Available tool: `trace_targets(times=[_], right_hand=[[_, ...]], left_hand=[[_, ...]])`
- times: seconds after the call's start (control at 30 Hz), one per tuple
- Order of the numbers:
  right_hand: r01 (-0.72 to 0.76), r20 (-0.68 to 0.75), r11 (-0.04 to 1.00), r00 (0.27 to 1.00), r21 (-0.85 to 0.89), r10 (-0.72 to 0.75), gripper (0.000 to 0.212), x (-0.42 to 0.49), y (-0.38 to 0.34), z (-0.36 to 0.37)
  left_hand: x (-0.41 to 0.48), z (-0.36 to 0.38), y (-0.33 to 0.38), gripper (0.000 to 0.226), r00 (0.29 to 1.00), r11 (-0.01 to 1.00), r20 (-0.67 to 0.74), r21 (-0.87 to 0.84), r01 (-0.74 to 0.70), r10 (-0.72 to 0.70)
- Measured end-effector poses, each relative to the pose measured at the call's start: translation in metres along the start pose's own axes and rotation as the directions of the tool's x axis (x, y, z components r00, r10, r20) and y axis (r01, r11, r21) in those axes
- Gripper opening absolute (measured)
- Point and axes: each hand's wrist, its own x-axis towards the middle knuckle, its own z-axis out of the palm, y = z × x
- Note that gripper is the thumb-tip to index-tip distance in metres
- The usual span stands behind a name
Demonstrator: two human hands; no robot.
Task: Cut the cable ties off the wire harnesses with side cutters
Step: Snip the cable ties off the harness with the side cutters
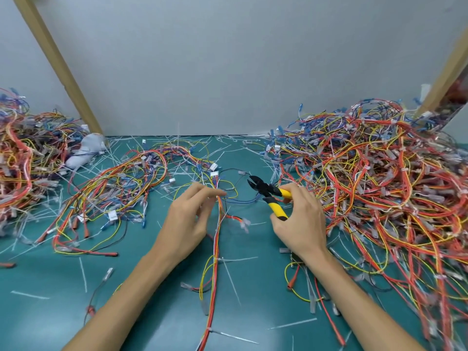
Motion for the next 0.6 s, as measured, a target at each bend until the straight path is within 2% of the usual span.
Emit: trace_targets(times=[0.07,0.1,0.13,0.2,0.27,0.33,0.4,0.43,0.5,0.53,0.6], right_hand=[[0.005,-0.006,1.0,1.0,0.0,-0.005,0.04,0.0,0.0,-0.001],[0.007,-0.01,1.0,1.0,0.002,-0.007,0.04,0.0,0.0,-0.001],[0.008,-0.013,1.0,1.0,0.002,-0.008,0.039,0.0,-0.001,-0.001],[0.004,-0.016,1.0,1.0,-0.001,-0.004,0.037,-0.001,-0.002,-0.002],[-0.004,-0.012,1.0,1.0,0.002,0.004,0.038,-0.001,-0.003,-0.003],[-0.017,-0.007,1.0,1.0,0.015,0.017,0.039,-0.002,-0.003,-0.005],[-0.03,-0.008,0.999,1.0,0.032,0.03,0.04,-0.002,-0.004,-0.006],[-0.035,-0.013,0.999,0.999,0.041,0.035,0.04,-0.002,-0.004,-0.007],[-0.036,-0.016,0.998,0.999,0.052,0.037,0.04,-0.002,-0.005,-0.008],[-0.032,-0.017,0.998,0.999,0.053,0.033,0.04,-0.002,-0.005,-0.008],[-0.026,-0.014,0.999,1.0,0.047,0.026,0.04,-0.001,-0.005,-0.009]], left_hand=[[0.007,-0.013,0.017,0.031,0.997,0.997,0.015,0.011,-0.079,0.079],[0.01,-0.019,0.026,0.035,0.985,0.988,0.091,0.043,-0.151,0.147],[0.013,-0.022,0.035,0.039,0.953,0.962,0.208,0.115,-0.249,0.222],[0.018,-0.018,0.052,0.042,0.833,0.817,0.463,0.325,-0.477,0.302],[0.022,-0.008,0.065,0.031,0.731,0.681,0.635,0.421,-0.599,0.251],[0.033,-0.005,0.069,0.019,0.708,0.655,0.674,0.44,-0.615,0.211],[0.047,-0.009,0.065,0.017,0.742,0.675,0.645,0.467,-0.572,0.183],[0.053,-0.014,0.059,0.016,0.777,0.741,0.611,0.448,-0.499,0.154],[0.062,-0.025,0.045,0.009,0.85,0.92,0.521,0.289,-0.265,0.082],[0.062,-0.031,0.037,0.006,0.894,0.969,0.447,0.203,-0.145,0.04],[0.057,-0.037,0.015,0.004,0.958,0.993,0.268,0.088,0.083,-0.103]])
